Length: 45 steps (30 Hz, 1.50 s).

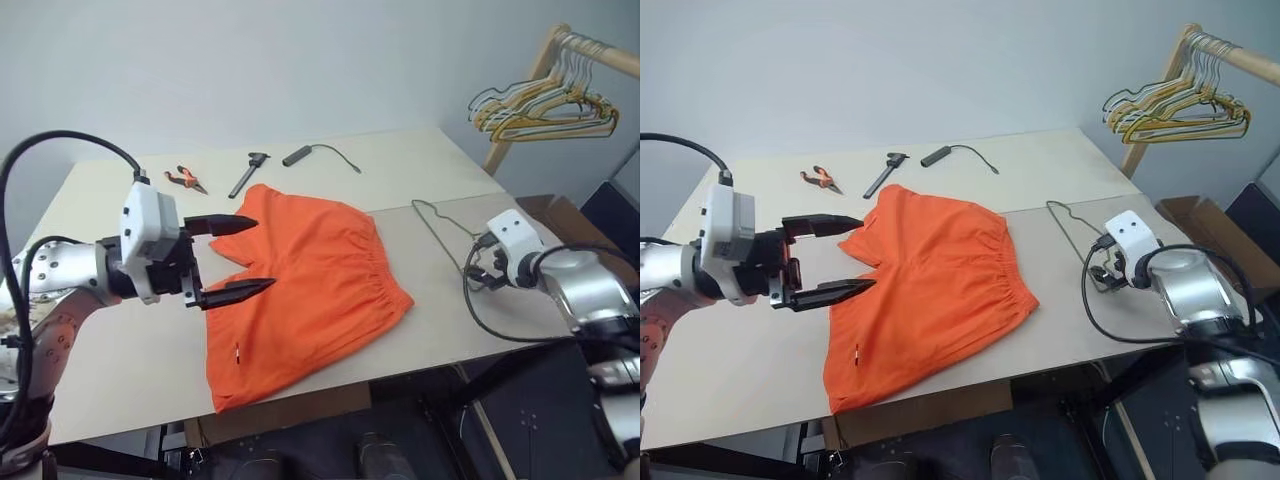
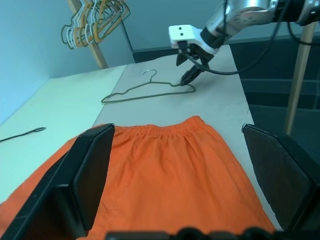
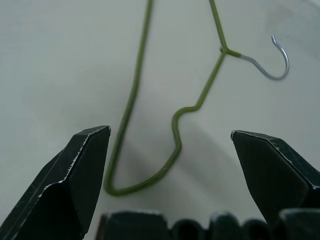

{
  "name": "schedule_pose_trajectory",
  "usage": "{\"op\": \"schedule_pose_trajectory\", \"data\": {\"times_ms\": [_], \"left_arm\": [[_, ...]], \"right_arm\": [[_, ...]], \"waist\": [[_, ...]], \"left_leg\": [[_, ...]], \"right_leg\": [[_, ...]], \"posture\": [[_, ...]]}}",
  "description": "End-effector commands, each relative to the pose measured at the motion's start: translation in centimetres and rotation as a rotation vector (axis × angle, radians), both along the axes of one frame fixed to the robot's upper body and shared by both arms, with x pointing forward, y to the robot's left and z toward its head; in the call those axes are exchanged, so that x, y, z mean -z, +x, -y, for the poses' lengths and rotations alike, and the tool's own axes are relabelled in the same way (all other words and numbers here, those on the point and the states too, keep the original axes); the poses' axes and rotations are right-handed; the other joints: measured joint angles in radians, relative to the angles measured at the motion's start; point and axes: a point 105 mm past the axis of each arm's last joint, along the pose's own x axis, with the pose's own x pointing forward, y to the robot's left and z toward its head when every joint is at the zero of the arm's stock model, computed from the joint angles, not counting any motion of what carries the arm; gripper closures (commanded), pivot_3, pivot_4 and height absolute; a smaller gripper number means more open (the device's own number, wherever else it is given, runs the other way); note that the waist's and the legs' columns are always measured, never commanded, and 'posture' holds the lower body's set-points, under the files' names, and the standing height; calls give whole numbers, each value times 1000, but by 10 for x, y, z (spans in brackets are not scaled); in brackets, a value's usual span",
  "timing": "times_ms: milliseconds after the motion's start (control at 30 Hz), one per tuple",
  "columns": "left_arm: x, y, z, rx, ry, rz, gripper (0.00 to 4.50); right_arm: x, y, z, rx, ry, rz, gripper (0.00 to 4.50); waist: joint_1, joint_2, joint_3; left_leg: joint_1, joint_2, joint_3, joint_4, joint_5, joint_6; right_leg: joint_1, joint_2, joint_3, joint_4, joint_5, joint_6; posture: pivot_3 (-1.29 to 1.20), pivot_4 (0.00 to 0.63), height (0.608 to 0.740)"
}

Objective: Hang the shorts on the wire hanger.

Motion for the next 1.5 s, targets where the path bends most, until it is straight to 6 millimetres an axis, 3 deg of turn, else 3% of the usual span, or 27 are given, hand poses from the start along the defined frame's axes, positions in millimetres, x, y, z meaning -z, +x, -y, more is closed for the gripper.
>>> {"op": "schedule_pose_trajectory", "data": {"times_ms": [33, 100, 200, 567, 800, 900, 967, 1067, 1200, 1367, 1500], "left_arm": [[-6, -1, 0, 1, -1, 33, 54], [-6, -2, 0, 1, 0, 34, 54], [-5, -4, -2, 0, 9, 37, 0], [-5, -11, -8, -22, 24, 38, 0], [-5, -9, -7, -17, 31, 35, 0], [-5, -7, -7, -16, 29, 37, 0], [-6, -3, -7, -23, 22, 43, 0], [-10, 4, -7, -39, 4, 53, 0], [-20, 31, -8, -139, -61, 73, 0], [-32, 54, -13, -204, -101, 29, 0], [-36, 62, -15, -173, -89, -61, 0]], "right_arm": [[-2, 9, 14, 102, 2, 1, 0], [7, 12, 15, 150, 65, -38, 0], [19, 12, 13, 162, 116, -94, 556], [34, 6, 19, 251, 240, -170, 4465], [33, 3, 24, 200, 153, -162, 4465], [21, 8, 25, 111, 16, -73, 4465], [3, 15, 19, 47, -53, 48, 4465], [-30, 21, 4, -59, -129, 254, 4465], [-91, 18, -30, -299, -398, 653, 4465], [-125, -3, -71, -578, -600, 951, 4465], [-132, -20, -97, -791, -712, 1081, 4465]], "waist": [[-1, 0, 0], [-2, 0, 0], [-3, 0, 0], [0, 0, 0], [0, 0, -1], [2, 0, -1], [3, 0, -1], [0, 0, -1], [-12, 2, -1], [-30, 1, -2], [-48, 1, -2]], "left_leg": [[-2, 0, 0, 0, 0, 0], [-4, 0, 0, 1, 0, 0], [-4, 0, 0, 1, 0, 0], [-4, 0, -1, 1, 0, 0], [-3, 0, 0, 1, 0, 0], [-4, 0, -1, 1, 0, 0], [-4, -1, -1, 2, 0, 0], [-5, -1, -1, 3, 0, 0], [-5, -1, -1, 3, 0, 0], [-6, -1, -1, 4, 0, -1], [-7, -2, -1, 5, 0, -1]], "right_leg": [[-2, 0, 0, 0, 0, 0], [-3, 0, 0, 0, 1, 0], [-3, 0, 0, 0, 1, 0], [-2, 0, -1, -1, 2, 1], [-2, 0, -1, -1, 2, 1], [-2, 0, -1, -1, 2, 1], [-2, 0, -1, -1, 2, 1], [-3, 0, -1, 0, 2, 1], [-4, 0, 0, 0, 2, 2], [-4, 0, -1, 0, 2, 2], [-4, -1, -1, 0, 3, 3]], "posture": [[-86, 22, 740], [-76, 24, 740], [-63, 25, 740], [-39, 30, 740], [-60, 41, 740], [-69, 40, 740], [-73, 39, 740], [-84, 34, 740], [-100, 23, 740], [-113, 10, 740], [-118, 0, 740]]}}
